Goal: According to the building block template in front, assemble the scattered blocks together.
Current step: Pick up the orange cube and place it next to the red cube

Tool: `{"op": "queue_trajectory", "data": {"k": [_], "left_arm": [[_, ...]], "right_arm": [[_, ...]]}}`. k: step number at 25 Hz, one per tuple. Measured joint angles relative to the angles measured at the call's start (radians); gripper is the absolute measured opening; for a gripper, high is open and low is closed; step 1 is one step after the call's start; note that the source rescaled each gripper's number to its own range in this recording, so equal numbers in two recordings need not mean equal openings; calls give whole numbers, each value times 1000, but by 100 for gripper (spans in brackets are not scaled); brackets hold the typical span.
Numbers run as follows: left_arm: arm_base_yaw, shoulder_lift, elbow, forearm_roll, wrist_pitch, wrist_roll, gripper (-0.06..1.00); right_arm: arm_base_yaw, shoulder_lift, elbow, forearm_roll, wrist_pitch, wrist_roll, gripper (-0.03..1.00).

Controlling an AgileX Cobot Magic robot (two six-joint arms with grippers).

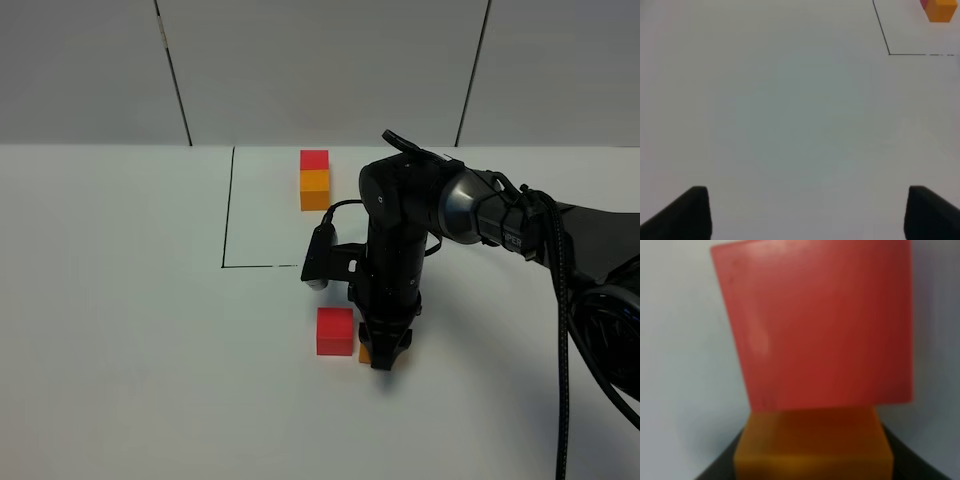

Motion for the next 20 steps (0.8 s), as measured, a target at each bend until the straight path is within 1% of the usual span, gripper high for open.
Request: {"op": "queue_trajectory", "data": {"k": [7, 20], "left_arm": [[0, 0, 0, 0, 0, 0, 65], [0, 0, 0, 0, 0, 0, 65]], "right_arm": [[0, 0, 1, 1, -57, 1, 1], [0, -1, 1, 1, -64, 1, 1]]}}
